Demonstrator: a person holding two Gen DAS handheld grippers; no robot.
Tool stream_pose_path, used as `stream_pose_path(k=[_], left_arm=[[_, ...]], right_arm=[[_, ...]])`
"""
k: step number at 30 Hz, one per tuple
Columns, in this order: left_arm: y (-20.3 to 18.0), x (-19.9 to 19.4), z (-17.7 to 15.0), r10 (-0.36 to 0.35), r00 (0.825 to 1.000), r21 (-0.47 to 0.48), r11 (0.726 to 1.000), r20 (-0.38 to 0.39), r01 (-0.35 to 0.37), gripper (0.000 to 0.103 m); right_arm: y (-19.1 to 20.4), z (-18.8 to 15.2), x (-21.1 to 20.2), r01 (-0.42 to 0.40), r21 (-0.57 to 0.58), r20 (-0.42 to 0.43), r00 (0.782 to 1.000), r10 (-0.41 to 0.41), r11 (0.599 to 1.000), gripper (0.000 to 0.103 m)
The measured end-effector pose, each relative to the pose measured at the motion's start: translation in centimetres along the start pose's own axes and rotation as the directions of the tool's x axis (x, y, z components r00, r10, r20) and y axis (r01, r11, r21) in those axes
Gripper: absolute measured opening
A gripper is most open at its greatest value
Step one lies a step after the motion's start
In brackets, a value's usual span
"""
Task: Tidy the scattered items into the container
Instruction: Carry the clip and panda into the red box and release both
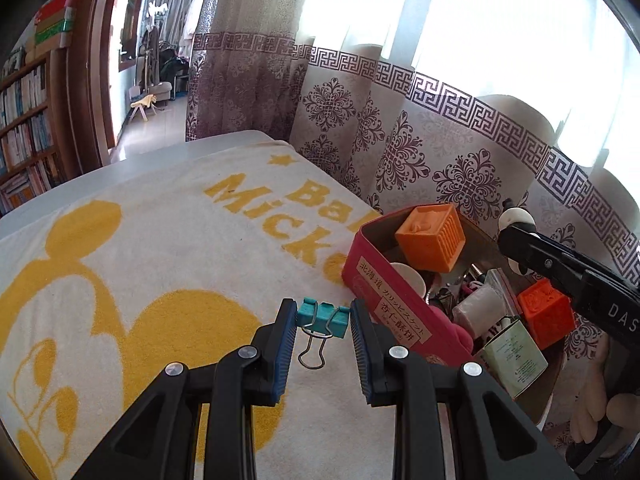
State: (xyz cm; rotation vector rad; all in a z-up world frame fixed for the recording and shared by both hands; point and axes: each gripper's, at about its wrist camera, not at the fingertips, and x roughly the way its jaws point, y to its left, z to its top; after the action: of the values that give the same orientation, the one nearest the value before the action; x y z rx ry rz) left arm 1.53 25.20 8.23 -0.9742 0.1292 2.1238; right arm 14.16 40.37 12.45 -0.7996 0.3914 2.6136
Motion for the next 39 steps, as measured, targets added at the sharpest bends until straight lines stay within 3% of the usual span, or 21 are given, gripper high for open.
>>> stream_pose_path(k=[5,11,34,35,37,39], left_arm=[[-4.6,1.5,1.4,-0.05,0.999,0.061,0.997,-0.01,0.051,0.029],[-7.9,3.2,2.9,-0.075,0.997,0.113,0.991,-0.022,0.077,0.029],[-9.0,6.8,3.5,-0.062,0.995,0.101,0.992,-0.08,0.069,0.029],[-8.9,6.9,3.5,-0.057,0.995,0.096,0.993,-0.085,0.065,0.032],[-8.5,6.9,3.5,-0.039,0.996,0.069,0.997,-0.085,0.044,0.081],[-7.8,6.6,3.4,-0.044,0.997,0.025,0.999,-0.067,0.046,0.083]], right_arm=[[-3.8,0.2,-0.9,0.045,0.049,0.014,0.999,-0.046,0.998,0.044],[-5.3,-0.3,-0.6,0.051,0.064,-0.004,0.999,-0.051,0.997,0.044],[-5.9,-0.6,0.2,0.074,0.025,-0.002,0.997,-0.074,0.997,0.044],[-5.9,-0.6,0.2,0.074,0.026,-0.005,0.997,-0.074,0.997,0.044],[-6.1,-0.6,0.4,0.067,0.037,-0.018,0.998,-0.067,0.997,0.044],[-6.3,-0.7,0.3,0.061,0.049,-0.015,0.998,-0.06,0.997,0.046]])
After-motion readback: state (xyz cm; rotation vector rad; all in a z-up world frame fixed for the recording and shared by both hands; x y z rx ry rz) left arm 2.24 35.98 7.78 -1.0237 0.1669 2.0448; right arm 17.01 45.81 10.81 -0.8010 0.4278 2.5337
